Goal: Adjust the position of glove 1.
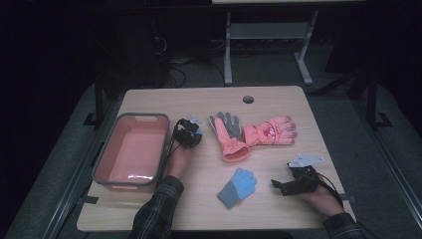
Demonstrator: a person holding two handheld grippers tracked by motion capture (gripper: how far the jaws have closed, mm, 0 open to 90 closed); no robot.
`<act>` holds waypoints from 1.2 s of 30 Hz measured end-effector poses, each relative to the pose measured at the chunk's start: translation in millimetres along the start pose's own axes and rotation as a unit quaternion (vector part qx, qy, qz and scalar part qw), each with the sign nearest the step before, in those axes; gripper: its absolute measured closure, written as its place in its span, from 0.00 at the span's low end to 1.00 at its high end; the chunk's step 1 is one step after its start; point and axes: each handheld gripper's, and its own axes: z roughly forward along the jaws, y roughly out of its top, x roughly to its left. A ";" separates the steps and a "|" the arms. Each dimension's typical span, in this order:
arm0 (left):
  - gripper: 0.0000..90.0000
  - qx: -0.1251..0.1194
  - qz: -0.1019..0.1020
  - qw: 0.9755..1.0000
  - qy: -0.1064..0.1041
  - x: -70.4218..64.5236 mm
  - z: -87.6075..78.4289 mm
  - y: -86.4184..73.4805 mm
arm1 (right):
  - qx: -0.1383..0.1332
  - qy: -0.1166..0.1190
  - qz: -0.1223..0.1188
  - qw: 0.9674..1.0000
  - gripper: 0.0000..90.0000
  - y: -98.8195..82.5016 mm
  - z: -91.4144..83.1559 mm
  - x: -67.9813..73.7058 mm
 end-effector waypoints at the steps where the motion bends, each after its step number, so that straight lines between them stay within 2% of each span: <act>1: 0.99 0.000 -0.001 1.000 -0.003 -0.9 0.3 0.6 | 0.000 0.000 0.000 1.000 0.09 0.0 0.0 0.0; 8: 1.00 -0.005 0.005 1.000 -0.030 -14.8 4.3 4.3 | 0.000 0.000 0.000 1.000 0.09 0.0 0.0 0.0; 15: 0.99 -0.007 0.020 0.999 -0.043 -28.5 6.0 12.1 | 0.000 0.000 0.000 1.000 0.09 0.0 -0.1 0.0; 19: 0.99 -0.019 0.019 0.999 -0.027 -21.2 -7.6 17.4 | 0.000 0.000 0.001 1.000 0.09 0.0 -0.1 0.0; 23: 0.99 -0.020 0.004 1.000 -0.008 -8.1 -17.2 16.2 | 0.000 0.000 0.000 1.000 0.09 0.0 0.0 -0.1; 28: 0.99 -0.012 -0.005 1.000 0.005 -2.9 -16.7 8.9 | 0.000 0.000 0.000 1.000 0.09 0.0 0.0 -0.1; 33: 0.99 -0.010 -0.001 1.000 0.011 -1.6 -11.6 5.9 | 0.000 0.001 0.000 1.000 0.09 0.0 0.0 -0.1; 36: 0.99 -0.009 -0.004 1.000 0.022 -0.3 -8.5 3.8 | 0.000 0.001 0.000 1.000 0.09 0.1 0.0 -0.1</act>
